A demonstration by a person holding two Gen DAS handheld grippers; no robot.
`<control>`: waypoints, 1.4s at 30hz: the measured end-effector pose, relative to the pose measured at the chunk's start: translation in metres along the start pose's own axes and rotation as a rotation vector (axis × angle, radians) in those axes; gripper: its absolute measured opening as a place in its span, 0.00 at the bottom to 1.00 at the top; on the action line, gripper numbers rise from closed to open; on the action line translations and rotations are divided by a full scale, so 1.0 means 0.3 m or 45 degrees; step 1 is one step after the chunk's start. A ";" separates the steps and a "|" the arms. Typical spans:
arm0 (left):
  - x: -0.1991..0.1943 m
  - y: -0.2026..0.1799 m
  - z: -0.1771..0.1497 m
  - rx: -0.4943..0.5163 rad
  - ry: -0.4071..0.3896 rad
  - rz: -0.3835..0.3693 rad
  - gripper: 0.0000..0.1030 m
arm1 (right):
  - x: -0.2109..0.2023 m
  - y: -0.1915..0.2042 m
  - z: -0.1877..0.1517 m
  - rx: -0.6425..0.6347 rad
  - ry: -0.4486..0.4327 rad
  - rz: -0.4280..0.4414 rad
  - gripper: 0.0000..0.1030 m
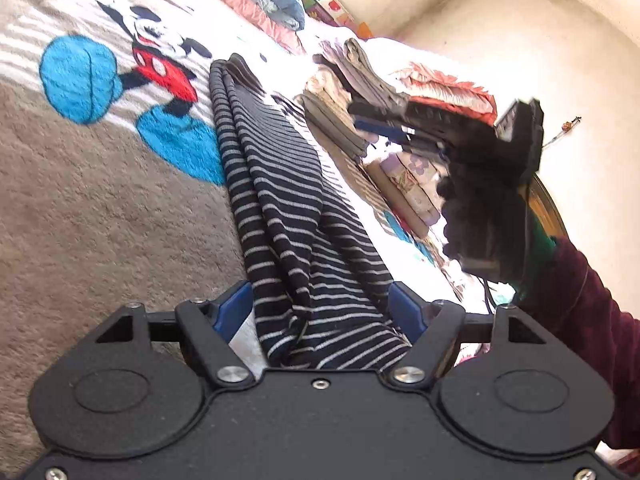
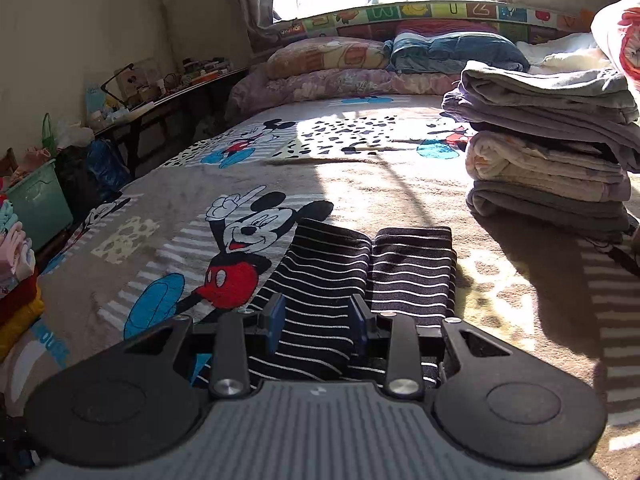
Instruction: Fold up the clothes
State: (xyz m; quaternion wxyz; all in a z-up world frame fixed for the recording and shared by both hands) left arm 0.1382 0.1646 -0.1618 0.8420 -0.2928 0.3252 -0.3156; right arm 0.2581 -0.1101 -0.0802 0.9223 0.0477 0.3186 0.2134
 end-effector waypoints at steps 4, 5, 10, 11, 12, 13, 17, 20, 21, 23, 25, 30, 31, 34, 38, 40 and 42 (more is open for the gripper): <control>-0.021 -0.064 0.038 0.148 -0.218 0.064 0.58 | -0.127 0.008 -0.180 -0.038 -0.001 0.009 0.33; -0.014 -0.085 0.042 0.190 -0.249 0.072 0.50 | -0.152 0.015 -0.227 -0.053 -0.001 0.010 0.33; 0.084 -0.125 0.053 0.276 -0.182 0.168 0.43 | -0.221 0.005 -0.381 -0.037 -0.042 0.006 0.32; 0.100 -0.131 0.063 0.272 -0.158 0.171 0.42 | -0.231 -0.002 -0.406 -0.025 -0.054 0.004 0.32; 0.118 -0.144 0.077 0.290 -0.141 0.177 0.42 | -0.242 -0.008 -0.430 -0.013 -0.067 0.002 0.32; 0.140 -0.162 0.092 0.327 -0.124 0.194 0.42 | -0.253 -0.015 -0.454 -0.001 -0.079 0.000 0.32; 0.261 -0.230 0.148 0.569 -0.003 0.336 0.42 | -0.288 -0.035 -0.520 0.021 -0.128 0.017 0.32; 0.370 -0.237 0.177 0.716 0.094 0.430 0.42 | -0.299 -0.051 -0.552 0.026 -0.141 0.024 0.32; 0.402 -0.231 0.184 0.736 0.118 0.450 0.42 | -0.302 -0.057 -0.563 0.035 -0.138 0.025 0.32; 0.467 -0.216 0.192 0.778 0.173 0.497 0.42 | -0.303 -0.058 -0.590 0.026 -0.120 0.029 0.32; 0.537 -0.164 0.166 0.811 0.307 0.588 0.42 | -0.304 -0.057 -0.609 0.008 -0.114 0.028 0.32; 0.531 -0.179 0.175 0.841 0.306 0.616 0.43 | -0.335 -0.058 -0.586 -0.033 -0.169 0.026 0.32; 0.526 -0.190 0.182 0.851 0.282 0.618 0.43 | -0.340 -0.055 -0.584 -0.053 -0.178 0.024 0.32; 0.554 -0.189 0.179 0.827 0.308 0.636 0.43 | -0.334 -0.039 -0.592 -0.120 -0.163 0.017 0.32; 0.566 -0.173 0.141 0.861 0.348 0.657 0.49 | -0.353 0.003 -0.588 -0.251 -0.165 0.012 0.32; 0.508 -0.211 0.132 0.887 0.301 0.660 0.50 | -0.373 0.022 -0.589 -0.323 -0.164 0.019 0.33; 0.440 -0.252 0.119 0.916 0.245 0.659 0.55 | -0.395 0.037 -0.599 -0.389 -0.157 0.017 0.33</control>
Point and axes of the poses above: each gripper's, at about its wrist camera, not at the fingertips, and x roughly the way its jaws point, y to its left, z to its top, the point moved 3 cm from there along x, roughly the way its jaws point, and after that the axes turned 1 degree about -z, right-handed, at the moved point
